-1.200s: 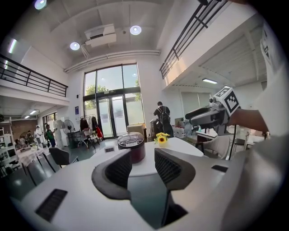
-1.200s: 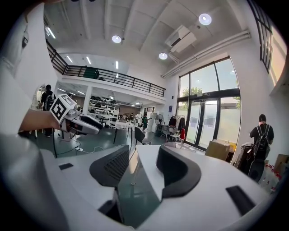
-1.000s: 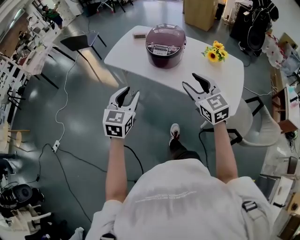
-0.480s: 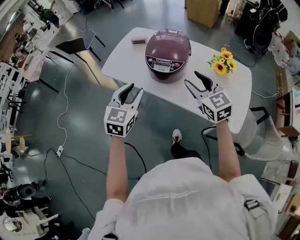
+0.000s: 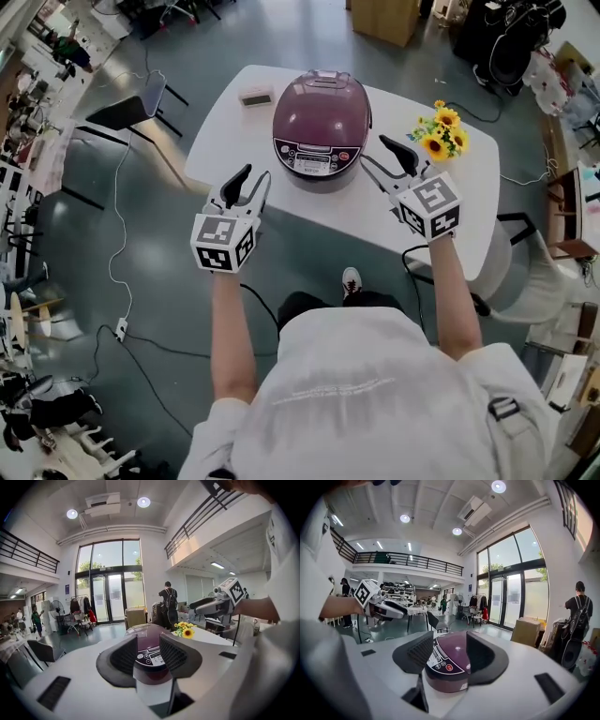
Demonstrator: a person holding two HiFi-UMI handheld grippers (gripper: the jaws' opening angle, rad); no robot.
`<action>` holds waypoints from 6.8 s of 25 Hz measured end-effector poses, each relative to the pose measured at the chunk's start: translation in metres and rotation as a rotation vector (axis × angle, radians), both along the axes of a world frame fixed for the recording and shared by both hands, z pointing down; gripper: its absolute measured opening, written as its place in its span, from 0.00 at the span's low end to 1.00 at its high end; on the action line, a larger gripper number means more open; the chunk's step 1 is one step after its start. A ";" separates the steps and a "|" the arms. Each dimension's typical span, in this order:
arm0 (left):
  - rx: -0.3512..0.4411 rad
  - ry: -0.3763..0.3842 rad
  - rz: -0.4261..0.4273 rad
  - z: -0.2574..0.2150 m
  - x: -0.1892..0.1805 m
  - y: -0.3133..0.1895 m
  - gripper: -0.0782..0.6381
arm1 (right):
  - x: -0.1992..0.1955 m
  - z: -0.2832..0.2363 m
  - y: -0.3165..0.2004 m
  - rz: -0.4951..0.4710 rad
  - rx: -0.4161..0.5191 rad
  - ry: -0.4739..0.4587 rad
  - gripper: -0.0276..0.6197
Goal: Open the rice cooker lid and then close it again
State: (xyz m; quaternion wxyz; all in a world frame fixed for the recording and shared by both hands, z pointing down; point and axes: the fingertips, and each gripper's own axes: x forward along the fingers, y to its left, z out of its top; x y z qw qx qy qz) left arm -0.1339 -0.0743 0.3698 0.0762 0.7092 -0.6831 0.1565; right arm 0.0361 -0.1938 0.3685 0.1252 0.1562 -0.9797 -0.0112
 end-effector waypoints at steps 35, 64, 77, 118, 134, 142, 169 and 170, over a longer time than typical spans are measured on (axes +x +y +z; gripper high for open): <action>-0.197 -0.226 0.794 0.057 0.029 -0.138 0.29 | 0.000 0.053 -0.003 0.552 -0.145 0.042 0.40; -0.405 -0.349 0.891 0.137 0.062 -0.126 0.19 | 0.024 0.090 0.004 0.552 -0.259 0.046 0.40; -0.423 -0.379 0.800 0.139 0.061 -0.129 0.19 | 0.020 0.092 0.004 0.535 -0.273 0.041 0.40; -0.459 -0.391 0.741 0.145 0.061 -0.137 0.19 | 0.011 0.047 -0.027 0.461 -0.158 0.009 0.40; -0.037 0.005 0.423 0.052 -0.010 -0.151 0.19 | -0.006 -0.013 -0.063 0.403 0.011 -0.005 0.40; 0.149 0.055 0.279 -0.021 -0.069 -0.140 0.20 | -0.017 -0.050 -0.070 0.375 0.088 -0.032 0.40; 0.135 0.010 0.397 -0.027 -0.140 -0.106 0.26 | -0.070 -0.069 -0.031 0.451 0.091 -0.020 0.40; 0.133 0.006 0.409 -0.028 -0.142 -0.107 0.26 | -0.071 -0.069 -0.030 0.458 0.087 -0.020 0.40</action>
